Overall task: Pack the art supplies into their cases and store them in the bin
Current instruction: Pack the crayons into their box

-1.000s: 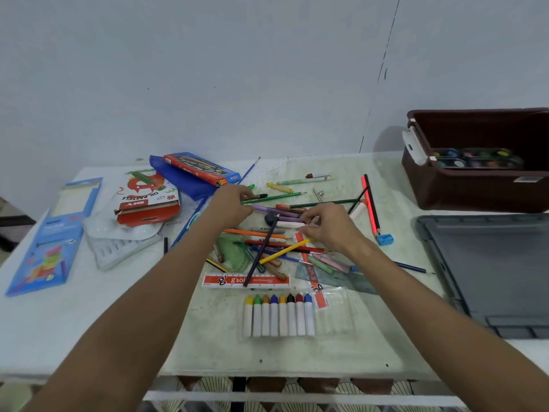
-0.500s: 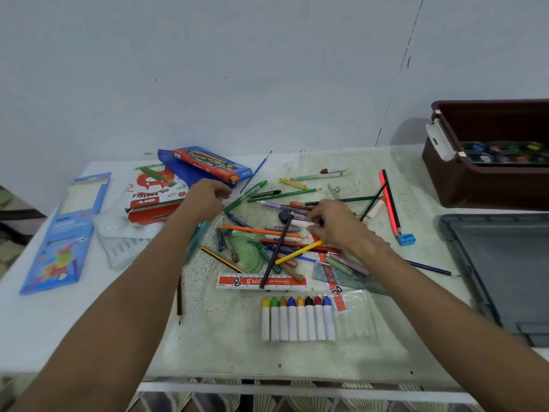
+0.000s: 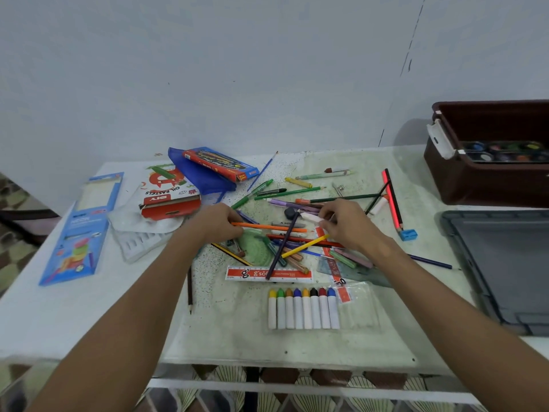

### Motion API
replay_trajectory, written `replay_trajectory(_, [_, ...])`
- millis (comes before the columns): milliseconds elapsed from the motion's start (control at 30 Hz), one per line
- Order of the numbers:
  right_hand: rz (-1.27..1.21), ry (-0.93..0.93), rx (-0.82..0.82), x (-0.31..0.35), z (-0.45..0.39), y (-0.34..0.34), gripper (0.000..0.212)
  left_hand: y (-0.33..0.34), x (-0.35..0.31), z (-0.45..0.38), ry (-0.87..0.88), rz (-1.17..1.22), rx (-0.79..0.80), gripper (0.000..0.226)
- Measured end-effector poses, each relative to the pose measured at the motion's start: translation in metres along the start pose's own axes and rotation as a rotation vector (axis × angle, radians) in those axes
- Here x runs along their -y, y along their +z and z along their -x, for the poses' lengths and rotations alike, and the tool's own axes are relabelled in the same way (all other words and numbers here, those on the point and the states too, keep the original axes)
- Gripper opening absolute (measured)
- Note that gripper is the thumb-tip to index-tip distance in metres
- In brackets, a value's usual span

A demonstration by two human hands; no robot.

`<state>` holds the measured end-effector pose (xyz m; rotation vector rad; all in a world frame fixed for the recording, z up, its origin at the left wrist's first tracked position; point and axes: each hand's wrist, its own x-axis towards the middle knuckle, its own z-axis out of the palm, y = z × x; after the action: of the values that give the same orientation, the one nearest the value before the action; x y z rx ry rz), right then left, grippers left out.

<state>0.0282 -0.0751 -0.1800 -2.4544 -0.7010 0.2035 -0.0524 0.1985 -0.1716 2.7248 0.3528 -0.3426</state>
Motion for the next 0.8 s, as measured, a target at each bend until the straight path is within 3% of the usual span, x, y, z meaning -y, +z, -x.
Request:
replay_trajectory(333, [-0.081,0.000,-0.045,0.000,0.026,0.003,0.015,0.003,-0.013,0.017,0.047,-0.056,0.047,0.020])
replay_trajectory(433, [-0.087,0.011,-0.043,-0.001,0.033,0.005,0.013,0.005,-0.018,0.020,0.047,0.024,-0.042,0.011])
replay_trajectory(633, [-0.111,0.034,-0.049,0.004,0.046,0.000,0.012,0.001,-0.022,0.036,0.016,0.171,-0.241,0.020])
replay_trajectory(800, [-0.158,0.028,-0.046,0.004,0.059,-0.004,0.010,-0.008,-0.025,0.051,-0.040,0.314,-0.507,0.022])
